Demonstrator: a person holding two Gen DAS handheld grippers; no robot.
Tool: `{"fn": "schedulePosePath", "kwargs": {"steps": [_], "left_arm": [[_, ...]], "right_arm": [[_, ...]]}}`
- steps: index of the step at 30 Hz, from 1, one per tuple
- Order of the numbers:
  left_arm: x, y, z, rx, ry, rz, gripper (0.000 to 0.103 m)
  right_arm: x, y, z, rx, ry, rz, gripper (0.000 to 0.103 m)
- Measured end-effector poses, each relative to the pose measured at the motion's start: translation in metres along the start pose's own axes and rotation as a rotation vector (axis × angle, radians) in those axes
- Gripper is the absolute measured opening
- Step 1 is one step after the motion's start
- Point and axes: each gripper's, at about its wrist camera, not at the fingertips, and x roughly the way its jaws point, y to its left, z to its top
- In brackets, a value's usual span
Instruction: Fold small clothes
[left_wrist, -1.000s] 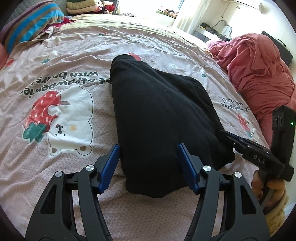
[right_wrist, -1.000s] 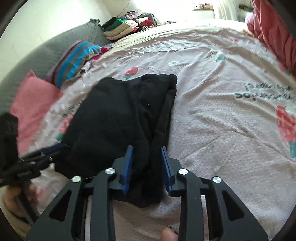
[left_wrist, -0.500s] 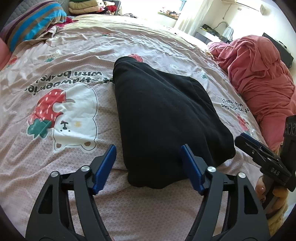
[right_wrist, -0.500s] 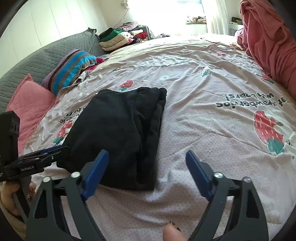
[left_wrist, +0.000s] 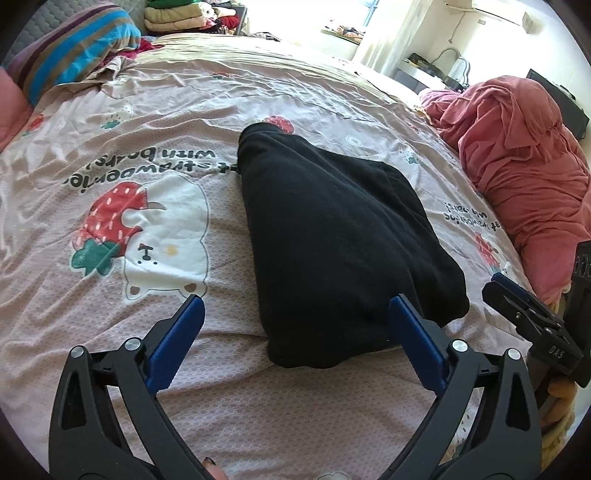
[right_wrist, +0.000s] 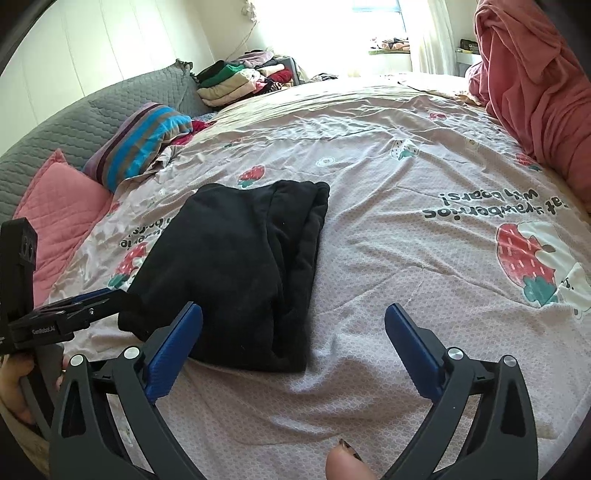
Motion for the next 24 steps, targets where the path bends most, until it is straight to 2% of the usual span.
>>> {"fn": "schedulePosePath", "kwargs": {"steps": [13, 24], "left_arm": [[-0.022, 0.003, 0.000, 0.001, -0.053, 0.030, 0.094], [-0.065, -0.005, -0.011, 0.058, -0.157, 0.046, 0.094]], "right_arm": [[-0.025, 0.021, 0.006, -0.085, -0.100, -0.052, 0.099], [-0.064, 0.041, -0.001, -0.083, -0.211, -0.041, 0.099]]}}
